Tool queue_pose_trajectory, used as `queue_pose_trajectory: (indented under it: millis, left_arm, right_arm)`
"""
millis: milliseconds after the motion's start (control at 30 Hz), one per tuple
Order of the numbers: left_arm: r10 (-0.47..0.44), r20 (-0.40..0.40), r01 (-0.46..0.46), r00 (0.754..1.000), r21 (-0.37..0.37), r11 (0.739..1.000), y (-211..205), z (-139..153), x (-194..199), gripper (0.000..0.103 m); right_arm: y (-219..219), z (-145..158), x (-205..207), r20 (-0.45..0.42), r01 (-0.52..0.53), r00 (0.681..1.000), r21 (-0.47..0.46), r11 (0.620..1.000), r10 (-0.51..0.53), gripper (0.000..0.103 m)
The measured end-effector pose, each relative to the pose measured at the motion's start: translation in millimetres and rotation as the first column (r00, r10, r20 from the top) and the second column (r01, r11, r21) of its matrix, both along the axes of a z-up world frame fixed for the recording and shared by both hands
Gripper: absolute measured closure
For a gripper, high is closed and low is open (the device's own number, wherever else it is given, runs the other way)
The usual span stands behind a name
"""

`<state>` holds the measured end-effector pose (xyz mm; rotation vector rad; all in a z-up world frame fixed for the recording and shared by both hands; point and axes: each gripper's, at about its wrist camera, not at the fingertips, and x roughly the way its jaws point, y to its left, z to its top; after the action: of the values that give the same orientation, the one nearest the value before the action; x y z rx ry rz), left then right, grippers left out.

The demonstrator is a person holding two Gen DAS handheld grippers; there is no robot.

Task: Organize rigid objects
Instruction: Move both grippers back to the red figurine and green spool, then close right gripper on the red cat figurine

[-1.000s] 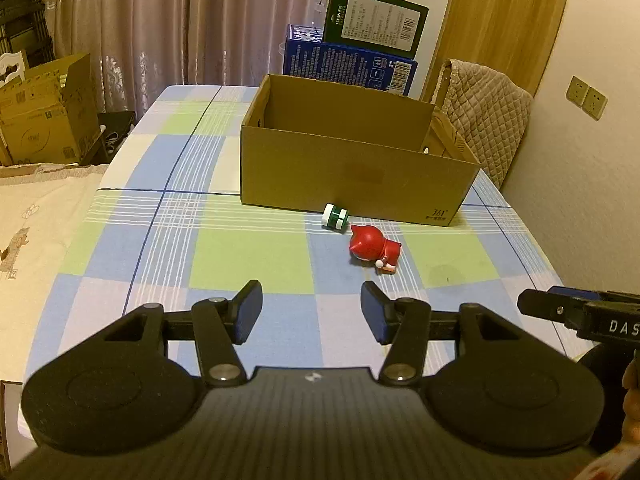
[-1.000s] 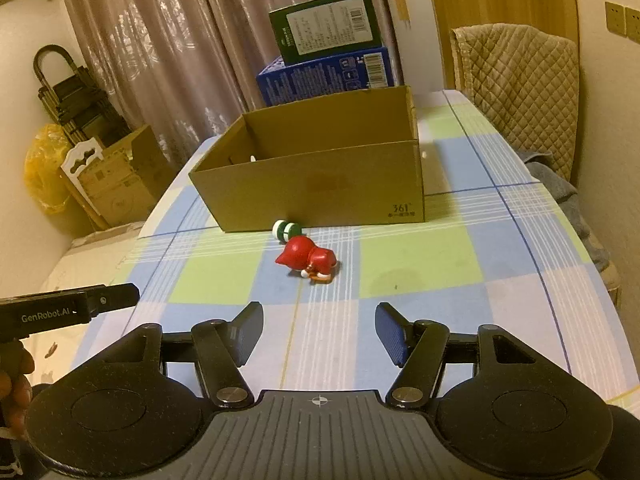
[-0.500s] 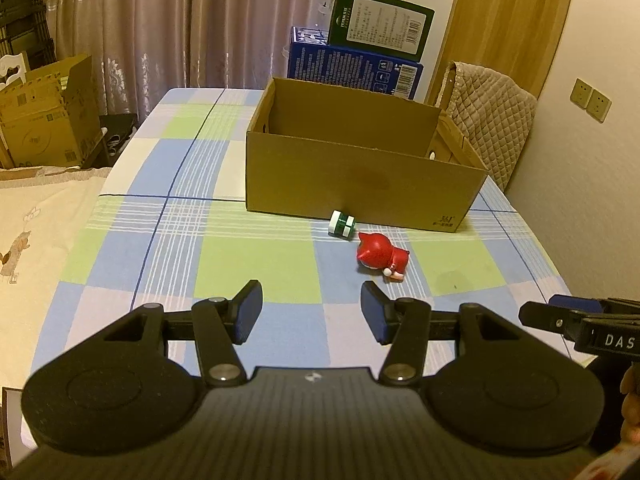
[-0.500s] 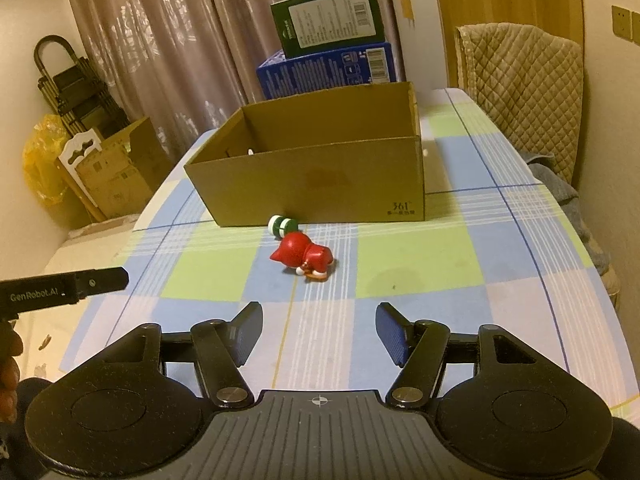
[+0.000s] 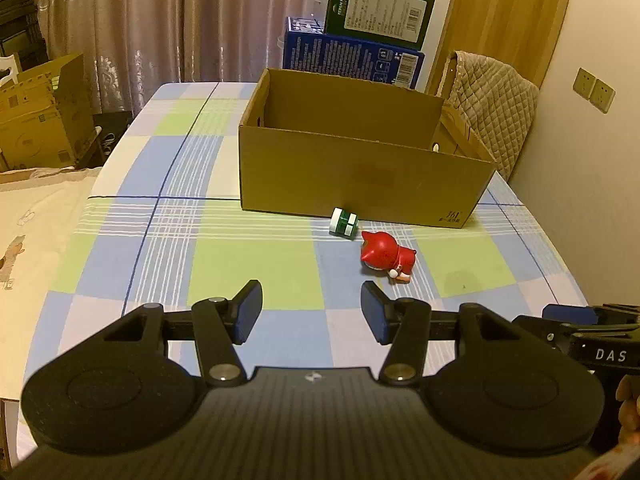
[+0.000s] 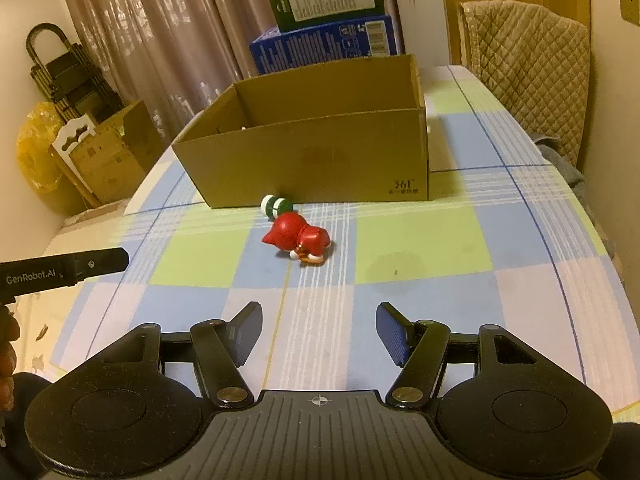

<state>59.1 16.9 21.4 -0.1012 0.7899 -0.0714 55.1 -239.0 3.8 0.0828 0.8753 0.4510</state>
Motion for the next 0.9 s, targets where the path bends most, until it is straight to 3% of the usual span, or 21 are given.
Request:
queue_pose_trajectory:
  millis: [500, 900]
  left_arm:
    - [-0.046, -0.036, 0.047, 0.998, 0.023, 0.999, -6, -24, 33, 0.054]
    - [-0.114, -0.046, 0.117, 0.992, 0.064, 0.991, -4, -52, 84, 0.054]
  right_arm:
    - [2, -27, 28, -0.044, -0.008, 0.999, -0.037, 0.999, 0.007, 0.043]
    - [30, -53, 65, 0.041, -0.191, 0.98, -0.114, 0.975, 0.196, 0.042]
